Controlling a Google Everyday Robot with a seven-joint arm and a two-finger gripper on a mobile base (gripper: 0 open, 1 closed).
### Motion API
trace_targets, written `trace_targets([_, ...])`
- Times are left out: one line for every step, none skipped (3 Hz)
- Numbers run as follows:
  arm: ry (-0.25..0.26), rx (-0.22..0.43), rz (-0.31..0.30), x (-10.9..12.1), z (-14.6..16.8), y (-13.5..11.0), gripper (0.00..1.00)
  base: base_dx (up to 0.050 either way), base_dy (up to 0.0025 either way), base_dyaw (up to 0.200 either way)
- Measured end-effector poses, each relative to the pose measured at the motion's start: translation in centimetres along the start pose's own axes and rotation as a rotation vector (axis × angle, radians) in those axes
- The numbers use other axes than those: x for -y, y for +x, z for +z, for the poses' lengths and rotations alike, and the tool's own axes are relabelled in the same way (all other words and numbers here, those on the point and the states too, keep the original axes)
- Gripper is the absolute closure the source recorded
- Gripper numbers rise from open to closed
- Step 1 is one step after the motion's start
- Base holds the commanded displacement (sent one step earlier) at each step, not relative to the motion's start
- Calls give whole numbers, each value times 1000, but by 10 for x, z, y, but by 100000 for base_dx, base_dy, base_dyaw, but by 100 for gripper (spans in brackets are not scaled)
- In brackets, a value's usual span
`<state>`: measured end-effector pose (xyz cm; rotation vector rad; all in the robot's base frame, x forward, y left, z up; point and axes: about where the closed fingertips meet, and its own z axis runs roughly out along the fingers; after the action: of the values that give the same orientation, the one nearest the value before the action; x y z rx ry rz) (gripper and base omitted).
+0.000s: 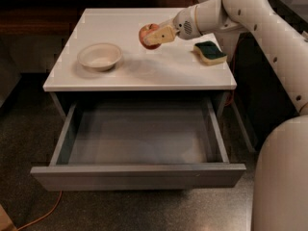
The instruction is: Place apple into top drawer
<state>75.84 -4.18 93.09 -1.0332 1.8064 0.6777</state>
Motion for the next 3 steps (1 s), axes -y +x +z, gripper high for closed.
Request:
trace_targets([-81, -24, -44, -20, -6, 7, 100, 0, 0, 0])
trace_targets([-81, -24, -44, -20, -6, 7, 100, 0, 0, 0])
trace_targets([-92, -21, -43, -29, -10, 10, 100, 0, 0, 0])
